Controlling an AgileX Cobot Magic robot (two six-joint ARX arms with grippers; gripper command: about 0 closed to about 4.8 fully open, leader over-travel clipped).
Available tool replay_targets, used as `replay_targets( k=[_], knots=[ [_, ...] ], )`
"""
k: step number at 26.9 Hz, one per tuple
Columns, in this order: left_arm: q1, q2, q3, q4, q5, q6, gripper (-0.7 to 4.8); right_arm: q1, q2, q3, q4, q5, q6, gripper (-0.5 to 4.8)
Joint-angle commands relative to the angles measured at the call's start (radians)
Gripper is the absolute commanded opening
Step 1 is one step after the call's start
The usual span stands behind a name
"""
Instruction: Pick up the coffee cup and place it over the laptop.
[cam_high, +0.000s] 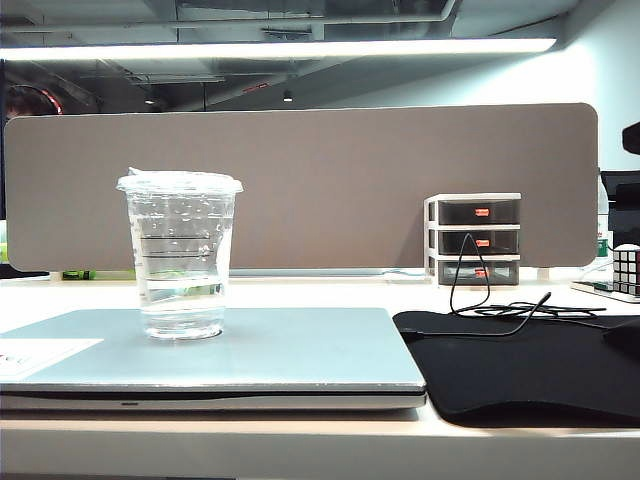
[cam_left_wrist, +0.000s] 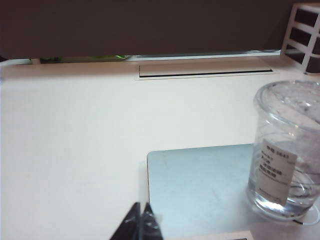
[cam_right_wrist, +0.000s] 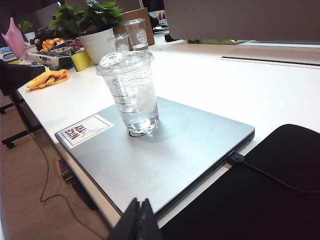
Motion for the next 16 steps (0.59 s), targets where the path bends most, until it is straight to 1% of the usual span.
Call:
replay_targets(
  k=[1, 2, 3, 6, 10, 12, 14, 16],
  knots=[
    [-0.04, 0.0, -0.034, 0.092, -0.018, 0.027, -0.05, 0.0, -0.002, -0.006, 0.02, 0.005, 0.003, -0.06],
    [-0.041, 0.0, -0.058, 0.143, -0.018, 0.027, -0.05, 0.0, -0.002, -0.006, 0.032, 0.029, 0.003, -0.06],
    [-0.041, 0.0, -0.065, 0.152, -0.018, 0.026, -0.06, 0.0, -0.002, -0.006, 0.04, 0.043, 0.003, -0.06],
    [-0.041, 0.0, -0.064, 0.162, -0.017, 0.032, -0.06, 0.0, -0.002, -0.006, 0.068, 0.075, 0.003, -0.06],
    [-0.041, 0.0, -0.064, 0.166, -0.013, 0.036, -0.05, 0.0, -0.002, -0.006, 0.074, 0.072, 0.0, -0.06],
    [-0.04, 0.0, -0.064, 0.166, -0.041, 0.036, -0.05, 0.0, -0.002, -0.006, 0.074, 0.072, 0.003, -0.06],
    [-0.04, 0.0, -0.065, 0.164, -0.071, 0.035, -0.05, 0.0, -0.002, -0.006, 0.074, 0.096, 0.003, -0.06],
    [-0.04, 0.0, -0.065, 0.162, -0.081, 0.034, -0.05, 0.0, -0.002, -0.006, 0.074, 0.117, 0.002, -0.06]
  ],
)
